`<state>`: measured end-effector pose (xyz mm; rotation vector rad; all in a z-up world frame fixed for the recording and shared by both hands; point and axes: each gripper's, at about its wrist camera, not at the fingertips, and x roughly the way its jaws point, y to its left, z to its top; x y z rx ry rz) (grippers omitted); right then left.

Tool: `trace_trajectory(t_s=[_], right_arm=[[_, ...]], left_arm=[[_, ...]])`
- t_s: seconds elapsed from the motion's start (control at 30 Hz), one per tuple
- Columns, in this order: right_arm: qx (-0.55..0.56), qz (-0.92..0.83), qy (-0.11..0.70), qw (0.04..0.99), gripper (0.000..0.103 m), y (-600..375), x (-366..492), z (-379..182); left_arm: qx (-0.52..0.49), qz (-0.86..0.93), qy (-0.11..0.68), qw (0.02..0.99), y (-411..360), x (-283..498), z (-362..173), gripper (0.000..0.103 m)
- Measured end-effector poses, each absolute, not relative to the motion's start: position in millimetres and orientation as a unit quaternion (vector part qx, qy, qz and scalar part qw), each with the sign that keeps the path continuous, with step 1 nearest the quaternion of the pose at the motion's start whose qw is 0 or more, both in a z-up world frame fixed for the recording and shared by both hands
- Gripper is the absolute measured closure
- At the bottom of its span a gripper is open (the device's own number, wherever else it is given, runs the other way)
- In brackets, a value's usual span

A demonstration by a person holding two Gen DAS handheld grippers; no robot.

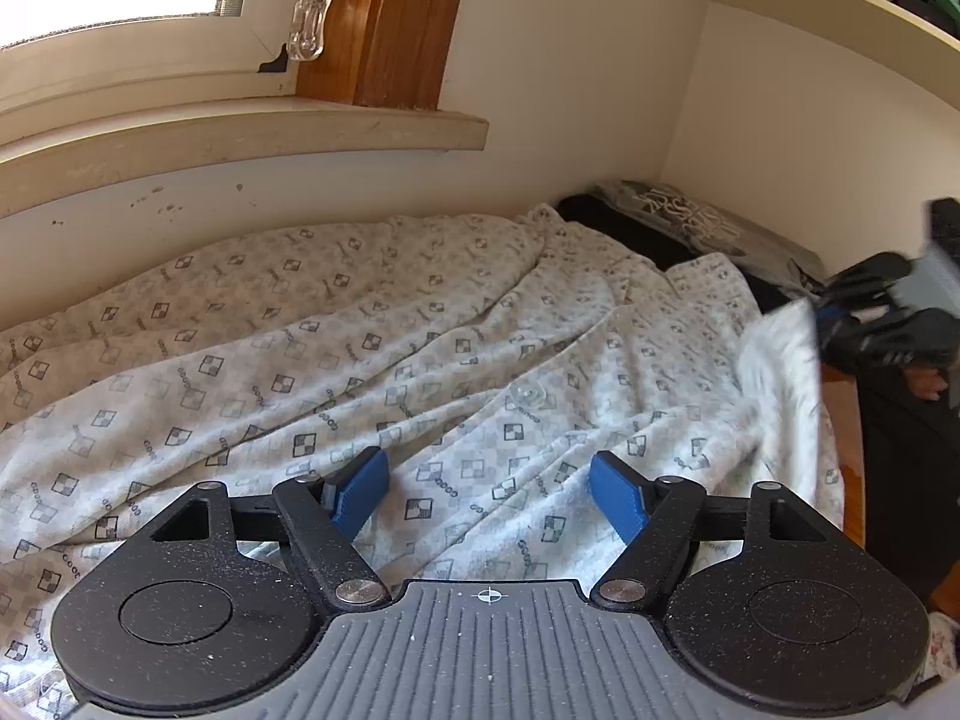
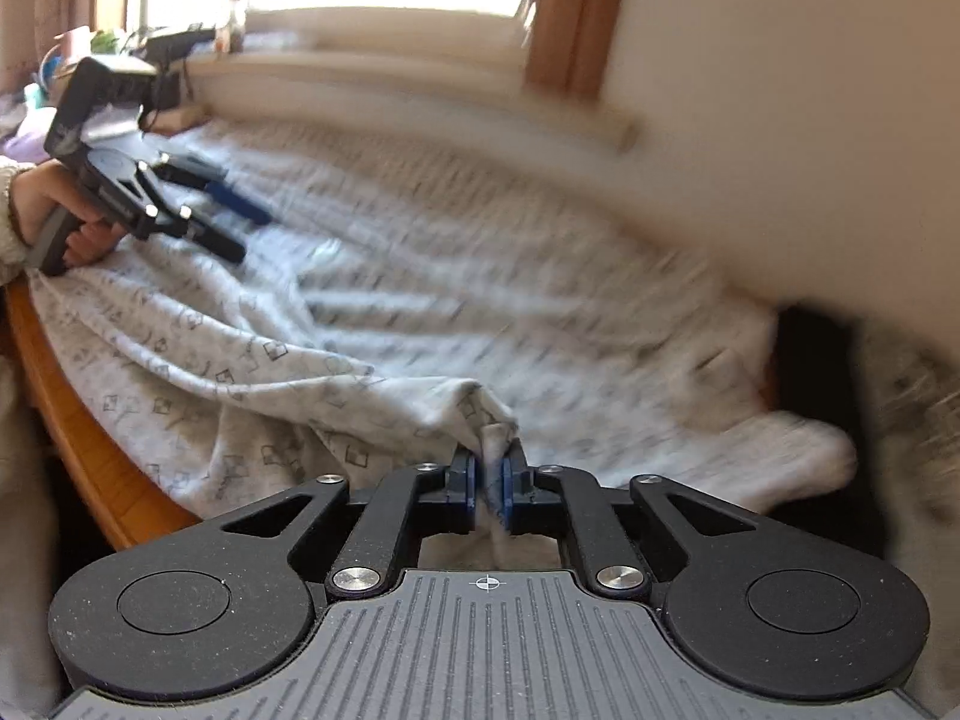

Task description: Fold clothes

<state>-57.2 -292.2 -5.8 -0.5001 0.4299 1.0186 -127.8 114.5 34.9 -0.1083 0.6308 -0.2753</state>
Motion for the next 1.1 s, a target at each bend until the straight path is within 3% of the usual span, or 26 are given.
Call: trace_trajectory(t_s=[0.1,0.27,0.4,0.53,0.6,0.73,0.83,0.93,1.0,1.1], right_arm=[[-0.209,0.420,0.133,0.873,0.100,-327,-87,0],[-0.200,0.373,0.208,0.882,0.099,-359,-87,-41],[-0.177,0.373,0.210,0.886,0.099,-366,-87,-44],[-0.135,0.397,0.196,0.886,0.086,-360,-93,-37],[-0.128,0.412,0.193,0.881,0.085,-353,-97,-36],[-0.123,0.429,0.185,0.876,0.070,-339,-112,-40],[-0.117,0.444,0.178,0.870,0.068,-331,-120,-44],[-0.102,0.454,0.163,0.870,0.067,-324,-124,-43],[-0.096,0.460,0.151,0.870,0.067,-319,-123,-43],[-0.102,0.466,0.153,0.866,0.067,-310,-119,-47]], left_arm=[[-0.056,-0.133,0.309,0.940,115,-128,35,0.026],[-0.052,-0.133,0.311,0.940,114,-128,35,0.024],[-0.049,-0.132,0.312,0.940,114,-128,35,0.024],[-0.046,-0.132,0.313,0.939,113,-128,35,0.024],[-0.043,-0.133,0.311,0.940,112,-128,36,0.023],[-0.039,-0.133,0.308,0.941,110,-128,37,0.021],[-0.036,-0.135,0.305,0.942,109,-128,38,0.019],[-0.070,-0.167,0.311,0.933,110,-117,44,0.034],[-0.068,-0.187,0.317,0.927,103,-108,49,0.058],[-0.032,-0.219,0.327,0.919,83,-95,51,0.059]])
